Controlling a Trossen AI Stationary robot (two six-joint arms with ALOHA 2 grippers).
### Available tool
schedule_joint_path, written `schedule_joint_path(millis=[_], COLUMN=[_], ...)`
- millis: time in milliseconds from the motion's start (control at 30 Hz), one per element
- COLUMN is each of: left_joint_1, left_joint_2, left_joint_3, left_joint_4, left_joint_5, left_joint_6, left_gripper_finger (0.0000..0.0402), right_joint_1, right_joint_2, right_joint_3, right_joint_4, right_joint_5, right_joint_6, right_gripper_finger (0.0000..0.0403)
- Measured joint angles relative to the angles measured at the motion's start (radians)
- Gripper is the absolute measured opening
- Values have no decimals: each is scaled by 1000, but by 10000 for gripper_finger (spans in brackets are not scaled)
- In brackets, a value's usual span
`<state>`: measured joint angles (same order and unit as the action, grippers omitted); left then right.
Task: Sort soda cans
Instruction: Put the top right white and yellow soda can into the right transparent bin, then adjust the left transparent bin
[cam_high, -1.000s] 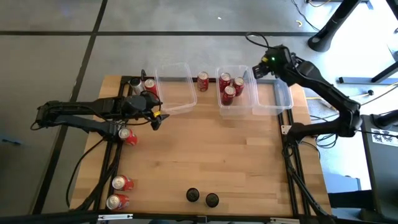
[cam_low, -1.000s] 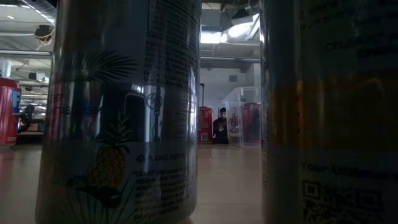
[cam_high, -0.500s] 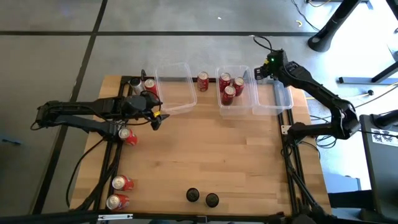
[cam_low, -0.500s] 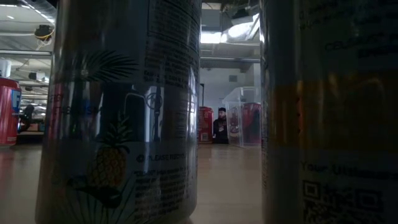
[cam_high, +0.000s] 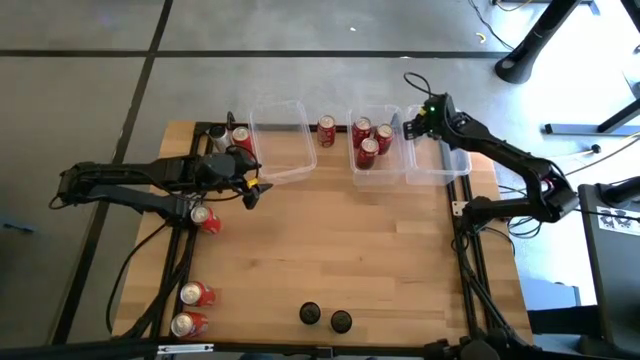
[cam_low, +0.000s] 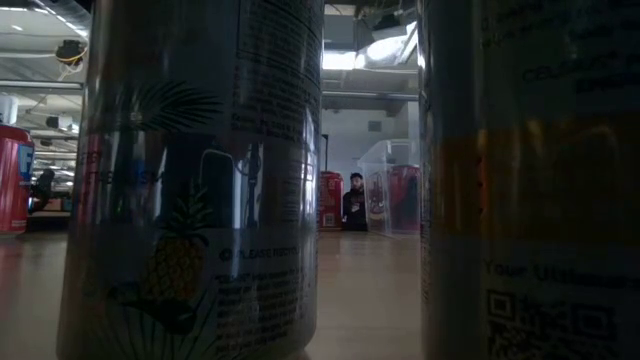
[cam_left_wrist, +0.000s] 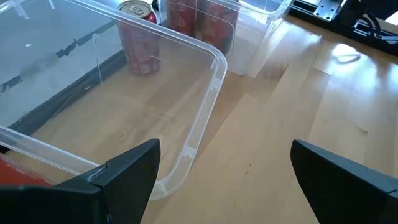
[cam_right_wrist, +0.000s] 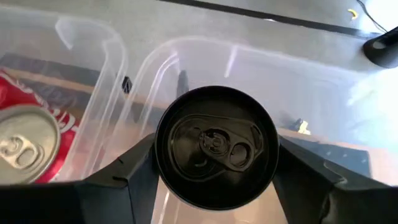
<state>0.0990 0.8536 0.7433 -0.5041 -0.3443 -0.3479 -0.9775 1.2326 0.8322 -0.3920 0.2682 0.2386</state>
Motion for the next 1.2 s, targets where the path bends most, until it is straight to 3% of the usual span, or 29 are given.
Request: schedule_joint_path(millis=[300,533,733,867,1033,1200], left_joint_1=[0,0,3,23,55,116], left_joint_2=[0,0,0,9,58,126], left_joint_3=[0,0,0,17,46,90], left_joint_4=[0,-4,11,16,11,-19], left_joint_5=[0,0,0,0,28,92], left_joint_6=[2,-16,4,0,38,60], left_gripper_finger=[347,347,347,347,347,347], right_joint_1=[1,2,3,11,120,303], right_joint_2=[14,1,-57,-108,-154,-126], right_joint_3=[-6,16,169,280,289,285], right_joint_4=[26,36,-174,-311,-226,-128], right_joint_5=[0,5,-1,-116,-271,-282], right_joint_6=[-1,-41,-64,-64,-74,-89], right_gripper_finger=[297,310,311,312,312,312])
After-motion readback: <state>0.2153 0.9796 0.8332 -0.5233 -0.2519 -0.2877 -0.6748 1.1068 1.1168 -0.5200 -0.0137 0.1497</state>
